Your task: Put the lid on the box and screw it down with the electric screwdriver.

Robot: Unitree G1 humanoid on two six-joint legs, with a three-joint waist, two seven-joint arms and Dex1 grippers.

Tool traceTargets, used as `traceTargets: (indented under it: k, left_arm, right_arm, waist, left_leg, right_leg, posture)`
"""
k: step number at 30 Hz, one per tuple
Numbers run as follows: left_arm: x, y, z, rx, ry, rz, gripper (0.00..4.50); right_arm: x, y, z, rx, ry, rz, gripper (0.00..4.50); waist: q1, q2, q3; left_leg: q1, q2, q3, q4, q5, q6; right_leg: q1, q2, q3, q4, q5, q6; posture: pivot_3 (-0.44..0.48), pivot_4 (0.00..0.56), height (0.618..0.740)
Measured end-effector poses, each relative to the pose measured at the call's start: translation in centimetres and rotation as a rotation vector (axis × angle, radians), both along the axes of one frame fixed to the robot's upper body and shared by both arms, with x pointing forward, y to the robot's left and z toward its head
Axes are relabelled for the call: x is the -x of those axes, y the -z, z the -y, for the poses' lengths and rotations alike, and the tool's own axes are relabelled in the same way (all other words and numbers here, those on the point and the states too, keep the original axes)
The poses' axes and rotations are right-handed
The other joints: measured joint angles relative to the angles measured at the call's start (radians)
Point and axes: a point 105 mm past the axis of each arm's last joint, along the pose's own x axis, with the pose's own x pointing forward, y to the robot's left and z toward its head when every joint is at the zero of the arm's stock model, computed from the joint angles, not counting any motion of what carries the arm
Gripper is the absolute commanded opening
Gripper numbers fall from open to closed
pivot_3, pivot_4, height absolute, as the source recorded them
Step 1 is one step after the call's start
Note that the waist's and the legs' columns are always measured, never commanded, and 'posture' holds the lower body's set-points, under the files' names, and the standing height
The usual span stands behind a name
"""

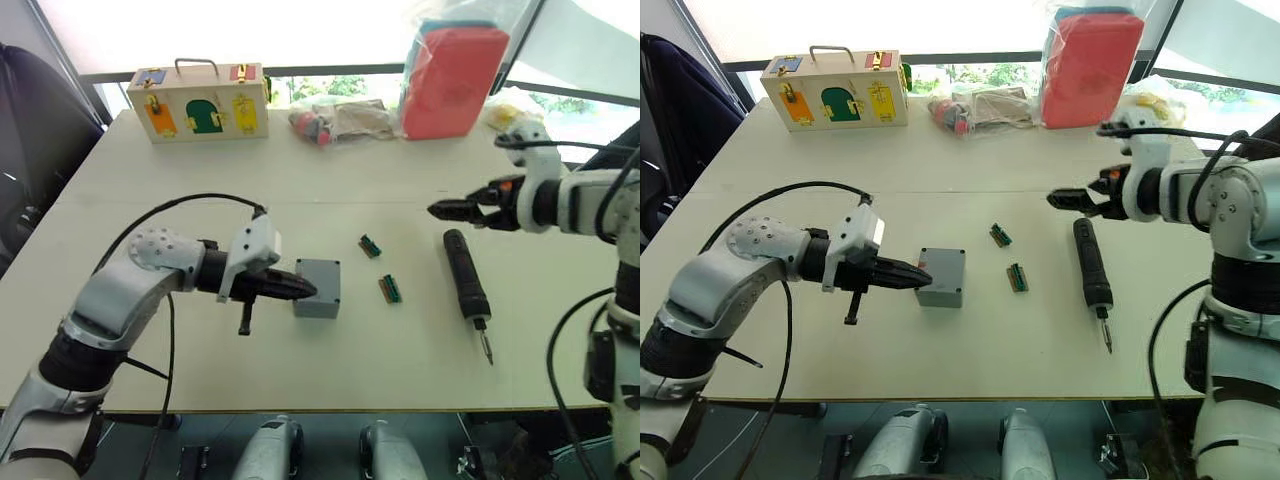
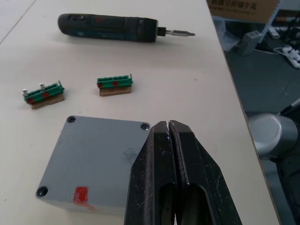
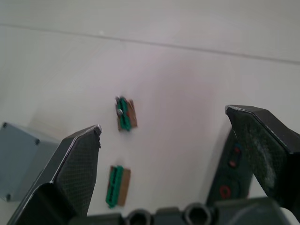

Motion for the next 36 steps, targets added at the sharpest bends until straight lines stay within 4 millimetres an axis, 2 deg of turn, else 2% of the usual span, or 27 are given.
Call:
traceTargets:
  k: [4,5,11,20,23,26,32,36]
  left_arm:
    - [-0.2,-0.4,1.3,0.030,0.056,0.049,0.00]
    - [-0.2,-0.4,1.5,0.039,0.061,0.049,0.00]
    - [-0.5,-0.1,2.1,0.045,0.045,0.063,0.00]
    - [-0.2,1.5,1.1,0.039,-0.041,0.002,0.00]
    - [-0.1,1.3,0.8,0.049,-0.070,0.003,0.00]
    - [0.2,1.2,0.9,0.054,-0.079,-0.003,0.00]
    - [0.2,1.2,0.5,0.047,-0.106,-0.011,0.00]
    - [-0.2,1.1,-0.1,0.033,-0.124,-0.010,0.00]
  right_arm:
    - [1.4,2.8,2.9,0.054,0.052,-0.238,4.49]
    - [1.5,3.4,3.0,0.059,0.060,-0.271,4.49]
    - [2.0,6.7,3.5,0.091,0.080,-0.431,4.49]
    - [1.1,9.3,2.4,0.085,0.092,-0.514,4.49]
    - [0.8,10.2,2.2,0.098,0.100,-0.533,4.49]
    - [0.3,10.5,2.3,0.126,0.103,-0.526,3.87]
    - [0.1,10.8,2.6,0.165,0.103,-0.524,1.91]
    - [-0.2,10.9,2.2,0.144,0.110,-0.519,1.80]
  waist:
    - [-0.003,0.000,0.000]
    - [-0.004,0.000,0.000]
    - [-0.023,0.000,0.000]
    - [-0.021,0.000,0.000]
    - [-0.020,0.000,0.000]
    - [-0.022,-0.003,-0.002]
    - [-0.023,-0.005,-0.003]
    - [-0.027,-0.007,-0.004]
  left_leg:
    - [0.001,0.000,0.000,0.002,-0.001,0.002]
    - [0.001,0.000,0.001,0.002,-0.001,0.002]
    - [0.000,0.001,0.001,0.001,-0.001,0.001]
    - [-0.001,0.001,0.000,0.001,-0.001,0.001]
    - [-0.001,0.001,0.000,0.001,-0.001,0.001]
    - [0.001,0.001,0.000,0.002,-0.001,0.001]
    - [0.002,0.001,0.000,0.002,-0.001,0.001]
    - [0.002,0.002,0.000,0.002,-0.001,0.001]
  right_leg:
    - [0.002,0.000,0.000,-0.001,0.000,0.000]
    - [0.002,0.000,0.000,0.000,0.000,0.000]
    - [-0.001,0.001,0.000,0.000,0.000,0.000]
    - [-0.001,0.001,0.000,0.000,0.000,0.000]
    - [0.000,0.001,0.000,0.000,0.000,0.000]
    - [0.002,0.001,0.000,0.000,0.000,0.001]
    - [0.003,0.002,0.000,0.000,0.000,0.001]
    - [0.003,0.003,0.000,0.000,0.000,0.001]
  posture:
    - [0.000,0.150,0.740]
    - [0.000,0.150,0.740]
    - [0.000,0.150,0.740]
    - [0.000,0.150,0.740]
    - [0.000,0.150,0.740]
    - [0.000,0.150,0.740]
    - [0.000,0.150,0.740]
    - [0.000,0.150,0.740]
